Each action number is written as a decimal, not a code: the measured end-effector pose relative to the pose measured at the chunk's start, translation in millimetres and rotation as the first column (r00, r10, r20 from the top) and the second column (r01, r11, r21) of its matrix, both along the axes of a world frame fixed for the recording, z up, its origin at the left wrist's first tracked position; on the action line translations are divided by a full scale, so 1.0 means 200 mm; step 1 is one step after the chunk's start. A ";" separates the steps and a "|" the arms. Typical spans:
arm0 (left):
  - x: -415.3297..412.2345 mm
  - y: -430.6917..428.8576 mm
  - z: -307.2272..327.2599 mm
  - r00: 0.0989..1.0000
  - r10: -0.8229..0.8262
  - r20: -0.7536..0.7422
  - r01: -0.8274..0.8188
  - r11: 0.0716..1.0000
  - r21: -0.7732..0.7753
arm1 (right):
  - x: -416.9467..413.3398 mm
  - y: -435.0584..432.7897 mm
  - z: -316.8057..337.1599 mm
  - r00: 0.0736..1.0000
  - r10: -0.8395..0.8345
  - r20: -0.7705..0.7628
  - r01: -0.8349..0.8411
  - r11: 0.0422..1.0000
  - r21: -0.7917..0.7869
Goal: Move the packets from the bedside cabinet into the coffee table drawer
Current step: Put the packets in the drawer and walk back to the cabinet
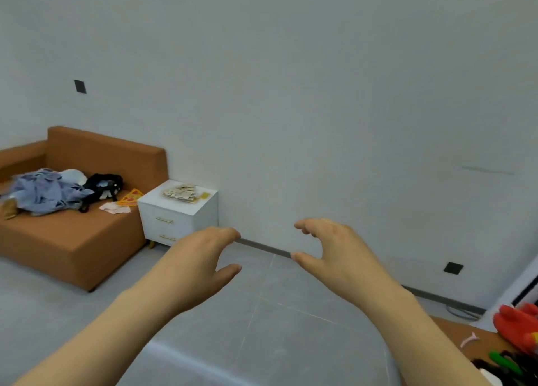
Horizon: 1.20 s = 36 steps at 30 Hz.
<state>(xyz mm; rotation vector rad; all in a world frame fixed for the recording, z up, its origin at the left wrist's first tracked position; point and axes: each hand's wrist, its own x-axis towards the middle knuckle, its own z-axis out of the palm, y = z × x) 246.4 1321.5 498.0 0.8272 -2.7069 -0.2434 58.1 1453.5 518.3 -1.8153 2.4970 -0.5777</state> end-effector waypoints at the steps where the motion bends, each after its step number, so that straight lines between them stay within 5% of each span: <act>1: -0.02 -0.05 -0.01 1.000 0.021 0.002 -0.021 1.000 0.004 | -0.03 -0.07 -0.01 1.000 0.023 0.010 -0.023 1.000 0.010; 12: -0.07 -0.88 -0.12 0.979 0.203 0.014 -0.203 0.978 0.050 | -0.16 -1.04 -0.12 0.982 0.185 0.034 -0.186 0.982 0.032; 36: -0.21 -2.88 -0.32 0.913 0.383 0.138 -0.397 0.913 0.095 | -0.49 -3.11 -0.45 0.964 0.195 0.182 -0.221 0.966 0.135</act>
